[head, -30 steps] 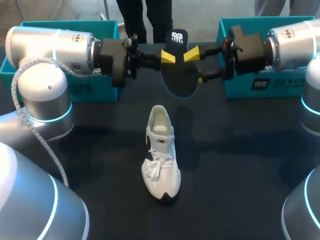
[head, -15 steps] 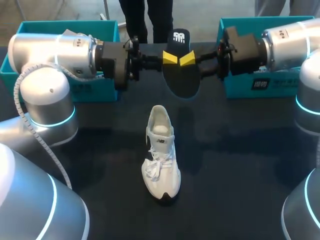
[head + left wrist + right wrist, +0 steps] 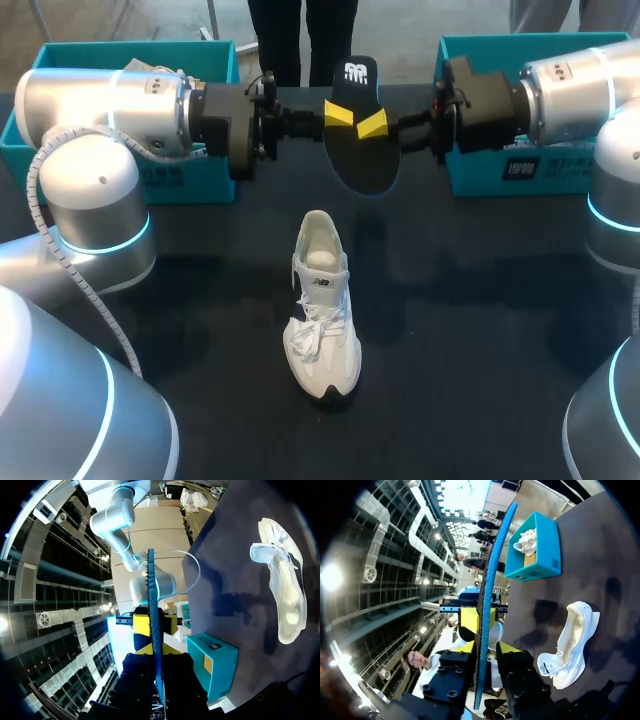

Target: Take the shoe out of the shoebox, open the shoe tongue, remove and reinsert the insole, then place the shoe into the shoebox

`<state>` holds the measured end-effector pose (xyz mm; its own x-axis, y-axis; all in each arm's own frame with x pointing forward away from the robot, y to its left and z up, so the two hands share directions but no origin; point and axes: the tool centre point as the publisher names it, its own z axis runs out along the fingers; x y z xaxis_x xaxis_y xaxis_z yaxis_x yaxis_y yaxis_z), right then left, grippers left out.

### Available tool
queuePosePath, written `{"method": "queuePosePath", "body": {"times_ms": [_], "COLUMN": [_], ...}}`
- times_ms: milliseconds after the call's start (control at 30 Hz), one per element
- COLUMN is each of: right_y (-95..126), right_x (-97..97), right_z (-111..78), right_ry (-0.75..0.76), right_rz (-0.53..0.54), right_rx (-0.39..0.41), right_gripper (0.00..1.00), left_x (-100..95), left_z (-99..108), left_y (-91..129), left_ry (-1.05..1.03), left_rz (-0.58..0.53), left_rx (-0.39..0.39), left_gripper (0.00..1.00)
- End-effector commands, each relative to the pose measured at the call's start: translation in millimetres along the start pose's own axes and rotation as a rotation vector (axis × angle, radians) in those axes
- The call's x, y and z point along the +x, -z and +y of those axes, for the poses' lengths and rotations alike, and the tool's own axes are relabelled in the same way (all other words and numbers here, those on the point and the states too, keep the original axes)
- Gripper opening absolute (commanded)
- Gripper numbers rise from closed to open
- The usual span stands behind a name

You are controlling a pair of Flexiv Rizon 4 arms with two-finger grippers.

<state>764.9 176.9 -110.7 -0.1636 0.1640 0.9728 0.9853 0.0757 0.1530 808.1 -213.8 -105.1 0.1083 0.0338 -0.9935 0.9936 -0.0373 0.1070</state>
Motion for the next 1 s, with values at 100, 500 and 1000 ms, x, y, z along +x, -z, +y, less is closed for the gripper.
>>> {"method": "queuePosePath", "body": {"times_ms": [100, 500, 1000], "right_y": [-3, 8, 19], "right_x": [-0.7, -6.8, -9.9], "right_z": [1.5, 2.2, 11.3], "right_ry": [0.005, 0.038, 0.293], "right_rz": [-0.003, -0.033, -0.074], "right_rx": [-0.003, -0.08, -0.189], "right_gripper": [0.0, 0.0, 0.0], "left_x": [2.1, 0.3, 17.0], "left_z": [-1, 5, 7], "left_y": [-1, 15, 69], "left_ry": [-0.002, 0.019, 0.219], "left_rz": [0.009, 0.009, 0.049], "left_rx": [0.006, 0.015, 0.013], "left_gripper": [0.1, 1.0, 1.0]}}
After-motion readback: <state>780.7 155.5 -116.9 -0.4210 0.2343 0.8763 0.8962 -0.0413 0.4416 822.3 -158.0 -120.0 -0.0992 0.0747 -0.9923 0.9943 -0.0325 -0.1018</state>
